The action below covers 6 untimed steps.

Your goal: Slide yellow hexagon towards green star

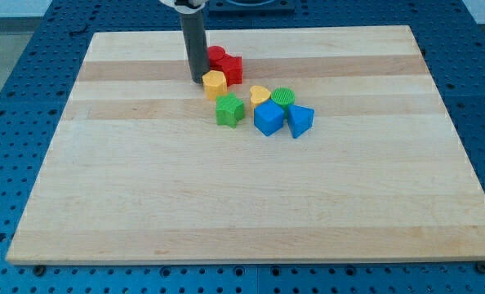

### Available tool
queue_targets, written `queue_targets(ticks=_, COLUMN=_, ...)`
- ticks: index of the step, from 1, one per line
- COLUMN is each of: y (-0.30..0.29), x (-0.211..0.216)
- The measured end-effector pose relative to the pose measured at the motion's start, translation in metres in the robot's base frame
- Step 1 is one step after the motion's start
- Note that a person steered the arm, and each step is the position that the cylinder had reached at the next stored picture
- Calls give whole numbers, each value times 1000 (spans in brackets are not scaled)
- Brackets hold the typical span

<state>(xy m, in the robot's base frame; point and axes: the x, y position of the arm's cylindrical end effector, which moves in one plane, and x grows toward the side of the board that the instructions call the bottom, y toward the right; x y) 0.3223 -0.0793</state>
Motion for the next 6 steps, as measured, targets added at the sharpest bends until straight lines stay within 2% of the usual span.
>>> queue_targets(ticks=6, y=52, x=-6)
